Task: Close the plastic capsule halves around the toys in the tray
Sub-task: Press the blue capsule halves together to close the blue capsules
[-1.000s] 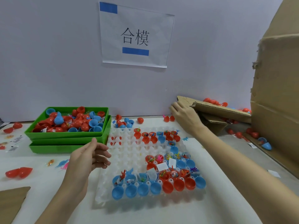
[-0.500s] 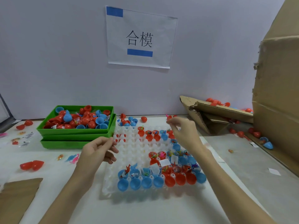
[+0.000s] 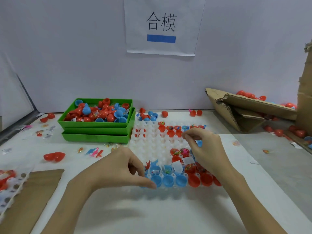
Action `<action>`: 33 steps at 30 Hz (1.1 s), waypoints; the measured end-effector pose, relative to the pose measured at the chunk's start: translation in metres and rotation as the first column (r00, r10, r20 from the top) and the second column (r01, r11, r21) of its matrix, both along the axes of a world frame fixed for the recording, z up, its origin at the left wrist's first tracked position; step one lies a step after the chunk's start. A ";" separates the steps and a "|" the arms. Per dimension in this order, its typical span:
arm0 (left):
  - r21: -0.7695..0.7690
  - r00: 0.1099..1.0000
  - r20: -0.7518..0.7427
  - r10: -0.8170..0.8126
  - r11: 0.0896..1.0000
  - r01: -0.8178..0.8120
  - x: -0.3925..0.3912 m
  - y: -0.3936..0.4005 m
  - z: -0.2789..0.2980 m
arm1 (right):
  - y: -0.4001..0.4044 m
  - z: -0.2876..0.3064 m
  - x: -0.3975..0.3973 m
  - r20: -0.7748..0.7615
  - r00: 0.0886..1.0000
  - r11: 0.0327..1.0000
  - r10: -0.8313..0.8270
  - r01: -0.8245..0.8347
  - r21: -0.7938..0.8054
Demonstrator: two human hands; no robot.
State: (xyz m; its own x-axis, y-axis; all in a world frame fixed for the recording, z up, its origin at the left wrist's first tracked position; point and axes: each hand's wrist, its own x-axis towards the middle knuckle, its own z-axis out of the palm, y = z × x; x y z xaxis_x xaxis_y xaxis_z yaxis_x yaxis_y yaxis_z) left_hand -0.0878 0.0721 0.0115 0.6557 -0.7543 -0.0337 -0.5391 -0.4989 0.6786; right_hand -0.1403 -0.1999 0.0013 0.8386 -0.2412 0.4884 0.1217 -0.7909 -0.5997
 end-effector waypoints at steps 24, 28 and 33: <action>-0.567 0.969 0.136 0.206 0.819 -0.095 -0.007 -0.015 0.008 | 0.037 0.008 -0.007 -0.004 0.869 0.728 0.495 -0.412 0.548; -0.677 0.974 -0.052 0.222 0.709 -0.198 -0.006 -0.023 0.004 | 0.038 0.008 -0.007 0.059 0.896 0.744 0.440 -0.401 0.534; -0.731 0.945 -0.128 0.299 0.616 -0.294 -0.011 -0.034 0.001 | 0.046 0.006 -0.009 0.114 0.934 0.902 0.339 -0.357 0.243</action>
